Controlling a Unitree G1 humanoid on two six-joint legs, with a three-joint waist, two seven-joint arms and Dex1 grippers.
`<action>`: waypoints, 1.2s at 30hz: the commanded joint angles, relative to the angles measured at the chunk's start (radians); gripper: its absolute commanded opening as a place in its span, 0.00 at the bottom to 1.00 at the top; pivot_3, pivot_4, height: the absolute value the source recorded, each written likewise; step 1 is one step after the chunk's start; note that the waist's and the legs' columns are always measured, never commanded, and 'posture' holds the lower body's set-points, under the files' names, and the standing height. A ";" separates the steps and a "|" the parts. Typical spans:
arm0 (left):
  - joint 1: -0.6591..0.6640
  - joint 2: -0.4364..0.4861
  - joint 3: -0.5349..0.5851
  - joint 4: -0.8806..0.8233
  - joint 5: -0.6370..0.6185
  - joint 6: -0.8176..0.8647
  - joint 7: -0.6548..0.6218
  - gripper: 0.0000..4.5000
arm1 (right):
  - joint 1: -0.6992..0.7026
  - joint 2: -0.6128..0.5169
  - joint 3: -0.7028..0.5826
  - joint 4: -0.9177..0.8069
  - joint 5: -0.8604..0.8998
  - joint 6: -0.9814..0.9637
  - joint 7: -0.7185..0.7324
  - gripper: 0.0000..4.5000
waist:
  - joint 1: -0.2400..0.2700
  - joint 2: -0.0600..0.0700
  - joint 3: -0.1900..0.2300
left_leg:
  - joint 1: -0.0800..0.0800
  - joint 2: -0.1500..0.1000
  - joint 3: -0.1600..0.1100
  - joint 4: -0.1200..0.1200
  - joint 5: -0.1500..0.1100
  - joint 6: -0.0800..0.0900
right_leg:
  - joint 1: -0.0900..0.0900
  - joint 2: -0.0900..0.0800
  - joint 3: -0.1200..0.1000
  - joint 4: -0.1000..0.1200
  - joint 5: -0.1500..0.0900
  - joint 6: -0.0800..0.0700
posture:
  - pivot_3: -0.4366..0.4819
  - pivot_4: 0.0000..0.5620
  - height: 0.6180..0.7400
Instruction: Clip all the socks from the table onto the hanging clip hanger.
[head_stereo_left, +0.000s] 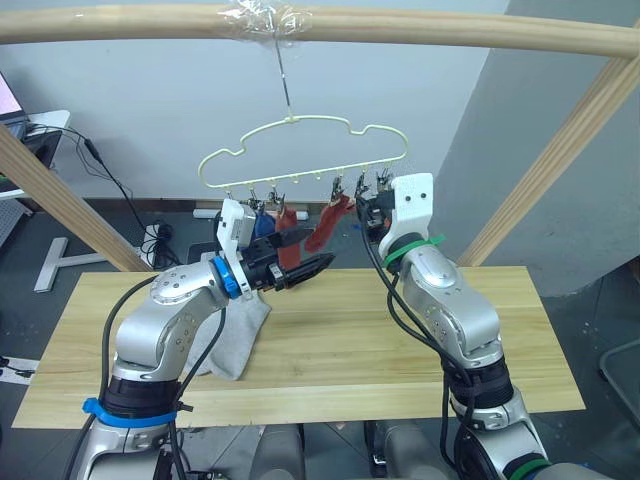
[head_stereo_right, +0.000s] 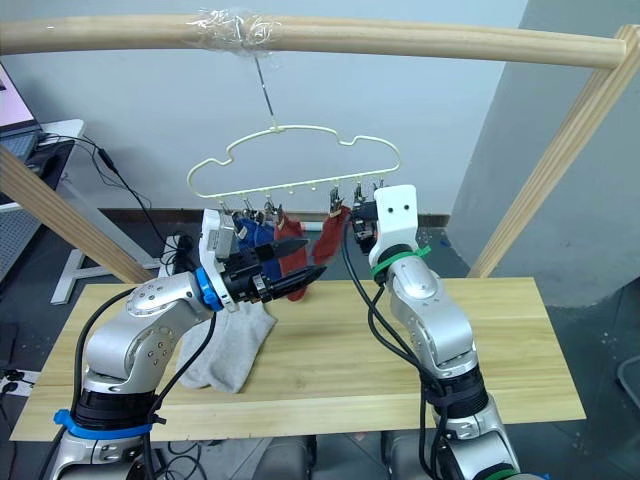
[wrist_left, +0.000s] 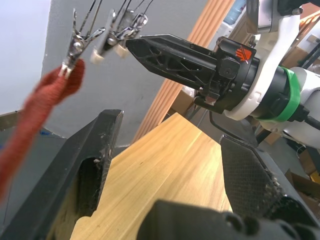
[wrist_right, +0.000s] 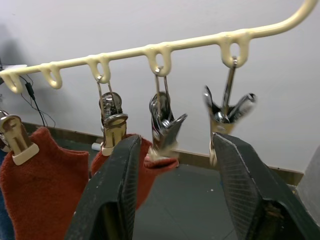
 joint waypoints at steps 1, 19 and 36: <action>-0.009 0.013 0.020 0.003 -0.007 -0.032 -0.018 0.80 | -0.027 0.021 -0.015 -0.007 -0.016 -0.035 0.005 0.54 | 0.001 0.000 0.000 | 0.000 0.000 0.000 0.000 0.000 0.000 | 0.000 0.000 0.000 0.000 0.000 0.000 | 0.67 0.37 1.00; 0.042 0.021 0.015 0.031 0.005 -0.109 -0.042 0.80 | -0.052 0.071 -0.044 0.077 -0.073 -0.066 -0.011 0.54 | 0.009 0.000 0.000 | 0.000 0.000 0.000 0.000 0.000 0.000 | -0.001 0.000 0.000 0.001 0.000 0.000 | 0.68 0.38 1.00; 0.047 0.019 0.015 0.047 0.014 -0.126 -0.051 0.80 | -0.102 0.102 -0.049 0.133 -0.086 -0.094 0.000 0.54 | 0.015 0.000 0.000 | 0.000 0.000 0.001 0.000 0.000 0.000 | -0.001 0.000 0.000 0.001 0.000 0.000 | 0.68 0.39 1.00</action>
